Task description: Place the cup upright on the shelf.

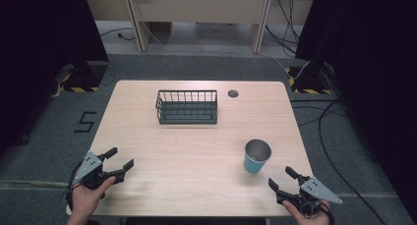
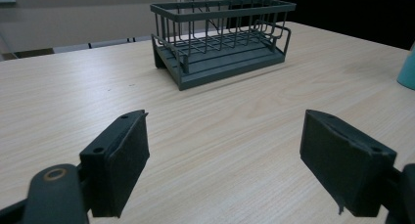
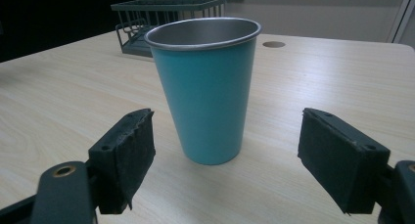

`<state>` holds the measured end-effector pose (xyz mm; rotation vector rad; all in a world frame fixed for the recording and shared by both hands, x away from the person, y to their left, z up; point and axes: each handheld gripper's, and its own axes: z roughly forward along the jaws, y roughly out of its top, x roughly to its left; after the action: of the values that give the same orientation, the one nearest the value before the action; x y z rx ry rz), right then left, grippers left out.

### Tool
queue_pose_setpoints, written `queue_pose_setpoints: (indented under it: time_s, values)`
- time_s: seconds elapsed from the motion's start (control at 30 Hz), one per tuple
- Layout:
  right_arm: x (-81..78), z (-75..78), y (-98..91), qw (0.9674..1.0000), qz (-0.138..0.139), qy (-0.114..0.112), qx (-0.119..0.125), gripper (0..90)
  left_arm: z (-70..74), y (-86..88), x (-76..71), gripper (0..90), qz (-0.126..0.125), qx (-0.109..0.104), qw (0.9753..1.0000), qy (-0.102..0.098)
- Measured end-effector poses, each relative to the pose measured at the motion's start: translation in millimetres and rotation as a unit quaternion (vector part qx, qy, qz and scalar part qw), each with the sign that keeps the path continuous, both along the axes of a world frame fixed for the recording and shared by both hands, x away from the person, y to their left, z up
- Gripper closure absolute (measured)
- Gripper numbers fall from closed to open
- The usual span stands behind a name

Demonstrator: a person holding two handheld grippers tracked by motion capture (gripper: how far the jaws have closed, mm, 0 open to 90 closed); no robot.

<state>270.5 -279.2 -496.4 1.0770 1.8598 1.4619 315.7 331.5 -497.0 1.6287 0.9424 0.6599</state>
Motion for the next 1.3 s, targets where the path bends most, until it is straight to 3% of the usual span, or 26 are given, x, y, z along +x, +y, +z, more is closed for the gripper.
queue_pose_setpoints:
  time_s: [0.13, 0.47, 0.67, 1.07, 1.3]
  values:
    - [2.9, -2.7, 5.9, 0.9999, 0.003, 0.011, -0.003, 18.6, -1.4, -4.1, 0.3, 17.7, -0.012, 0.006, 0.9999, 0.004]
    - [6.6, -1.7, 11.9, 0.9999, 0.001, 0.012, 0.000, 16.9, -1.2, -3.6, 0.9, 17.3, -0.010, 0.003, 0.9999, 0.000]
    - [17.8, -0.9, 20.3, 0.9996, 0.020, 0.012, -0.014, 15.8, -1.1, -1.5, 1.1, 17.3, -0.002, 0.001, 1.0000, -0.003]
    - [36.4, -0.9, 30.7, 0.9995, 0.026, 0.016, -0.012, 15.4, -1.5, -2.4, 1.4, 17.5, -0.004, -0.003, 1.0000, -0.002]
    - [50.5, -2.5, 38.9, 0.9992, 0.027, 0.016, -0.024, 15.2, -1.5, -2.8, 1.5, 17.5, -0.006, -0.003, 1.0000, -0.002]
